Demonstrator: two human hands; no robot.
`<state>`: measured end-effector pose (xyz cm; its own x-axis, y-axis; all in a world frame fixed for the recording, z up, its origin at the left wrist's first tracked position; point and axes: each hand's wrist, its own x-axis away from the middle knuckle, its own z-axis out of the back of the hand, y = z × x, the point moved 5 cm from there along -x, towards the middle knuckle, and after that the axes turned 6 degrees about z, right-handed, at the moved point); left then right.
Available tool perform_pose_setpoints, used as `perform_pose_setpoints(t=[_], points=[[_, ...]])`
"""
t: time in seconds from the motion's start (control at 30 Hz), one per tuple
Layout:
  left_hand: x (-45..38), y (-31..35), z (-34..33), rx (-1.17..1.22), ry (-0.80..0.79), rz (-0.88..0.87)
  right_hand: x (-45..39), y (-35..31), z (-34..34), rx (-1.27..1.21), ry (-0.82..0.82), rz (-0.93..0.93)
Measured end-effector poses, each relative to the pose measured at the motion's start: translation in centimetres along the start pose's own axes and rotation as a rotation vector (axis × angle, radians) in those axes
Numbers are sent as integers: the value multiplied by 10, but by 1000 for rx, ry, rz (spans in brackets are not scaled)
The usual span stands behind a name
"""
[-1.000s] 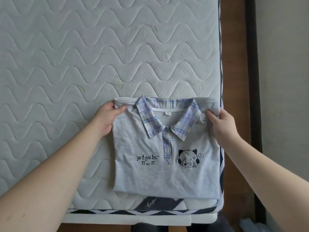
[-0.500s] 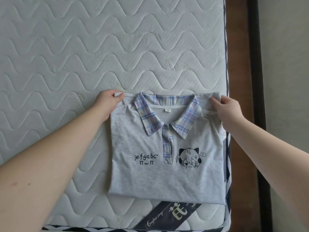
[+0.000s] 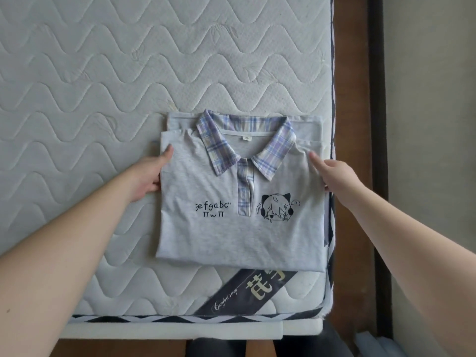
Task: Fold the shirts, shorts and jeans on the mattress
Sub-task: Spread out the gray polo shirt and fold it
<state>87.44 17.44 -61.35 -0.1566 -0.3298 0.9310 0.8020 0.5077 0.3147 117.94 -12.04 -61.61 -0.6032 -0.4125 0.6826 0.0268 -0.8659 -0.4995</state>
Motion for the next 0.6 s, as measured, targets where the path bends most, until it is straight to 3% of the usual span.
perform_pose_setpoints(t=[0.13, 0.33, 0.47, 0.6], points=[[18, -63, -14, 20, 13, -30, 31, 26, -20, 20, -148, -58], [45, -132, -36, 133, -35, -89, 83, 62, -50, -84, -197, -153], [52, -159, -40, 91, 37, -113, 114, 90, -69, -93, -167, -186], [57, -179, -30, -50, 235, -167, 136, 103, -82, -156, -76, -95]])
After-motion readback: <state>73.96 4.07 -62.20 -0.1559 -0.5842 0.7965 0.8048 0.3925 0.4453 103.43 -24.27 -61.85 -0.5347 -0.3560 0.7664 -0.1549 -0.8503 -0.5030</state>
